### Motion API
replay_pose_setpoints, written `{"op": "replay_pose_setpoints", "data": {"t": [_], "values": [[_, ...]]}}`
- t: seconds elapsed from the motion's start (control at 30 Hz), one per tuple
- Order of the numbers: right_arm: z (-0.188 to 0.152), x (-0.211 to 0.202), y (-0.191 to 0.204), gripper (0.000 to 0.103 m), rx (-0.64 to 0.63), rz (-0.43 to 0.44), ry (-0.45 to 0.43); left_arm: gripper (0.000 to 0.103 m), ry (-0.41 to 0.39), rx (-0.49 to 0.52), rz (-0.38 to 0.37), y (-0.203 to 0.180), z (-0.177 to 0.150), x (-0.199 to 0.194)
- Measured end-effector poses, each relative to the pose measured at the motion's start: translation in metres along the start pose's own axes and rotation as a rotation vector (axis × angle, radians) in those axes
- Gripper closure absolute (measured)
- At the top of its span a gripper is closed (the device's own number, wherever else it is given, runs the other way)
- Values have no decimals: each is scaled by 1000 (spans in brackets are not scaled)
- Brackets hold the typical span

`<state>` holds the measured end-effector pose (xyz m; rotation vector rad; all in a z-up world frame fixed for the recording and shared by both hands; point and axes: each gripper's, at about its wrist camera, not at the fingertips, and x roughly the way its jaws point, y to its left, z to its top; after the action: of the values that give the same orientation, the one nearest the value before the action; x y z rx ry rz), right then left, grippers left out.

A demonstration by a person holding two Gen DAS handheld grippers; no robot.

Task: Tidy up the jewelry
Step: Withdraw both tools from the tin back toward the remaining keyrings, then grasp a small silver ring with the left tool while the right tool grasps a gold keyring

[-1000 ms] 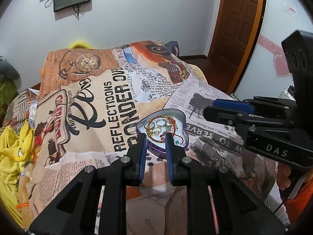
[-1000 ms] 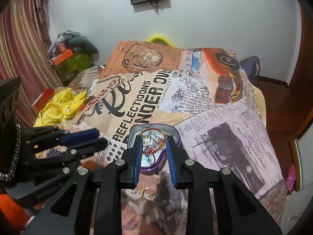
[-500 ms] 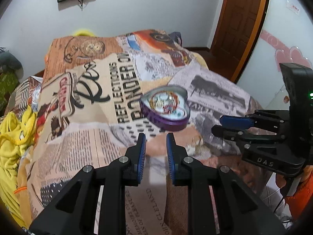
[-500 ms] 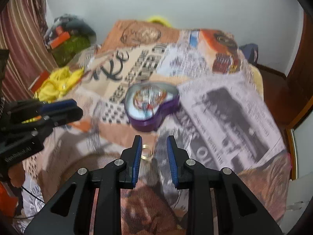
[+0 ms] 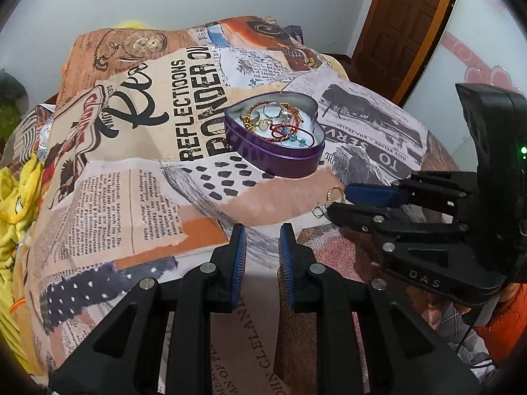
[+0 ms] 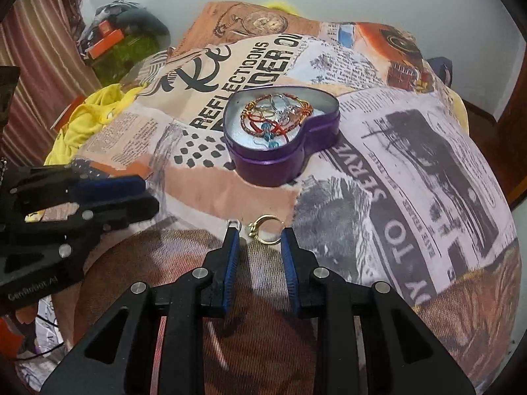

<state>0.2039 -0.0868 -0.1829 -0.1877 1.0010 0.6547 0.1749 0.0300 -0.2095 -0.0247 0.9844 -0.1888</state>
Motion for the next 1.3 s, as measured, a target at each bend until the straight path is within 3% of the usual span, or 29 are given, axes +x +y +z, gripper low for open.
{"op": "replay_pose_setpoints", "data": {"t": [0.37, 0.4, 0.43, 0.47, 0.57, 0.97, 1.07, 1.13, 1.23, 1.3], "values": [[-2, 5, 4, 81, -53, -19, -25, 83, 25, 22, -18, -9, 2, 8], [-2, 5, 3, 82, -49, -14, -28, 83, 29, 22, -22, -10, 2, 9], [-2, 4, 1, 95, -42, -16, -31, 83, 33, 22, -28, -11, 2, 9], [-2, 3, 0, 96, -34, -17, -28, 83, 42, 19, -42, -12, 3, 11], [-3, -3, -8, 96, 5, 9, -39, 83, 56, 13, -71, -17, 6, 15], [-13, -32, -32, 96, 43, -36, -93, 83, 73, 8, -82, -34, 16, 41], [-13, -26, -36, 92, 70, -26, -44, 86, 65, 13, -63, -35, 18, 44], [-13, -24, -38, 87, 86, -7, -23, 94, 60, 27, -45, -36, 19, 46], [-13, -27, -36, 76, 86, 8, -31, 94, 57, 32, -51, -35, 20, 47], [-13, -29, -33, 75, 72, -6, -46, 94, 54, 21, -65, -31, 20, 45]]}}
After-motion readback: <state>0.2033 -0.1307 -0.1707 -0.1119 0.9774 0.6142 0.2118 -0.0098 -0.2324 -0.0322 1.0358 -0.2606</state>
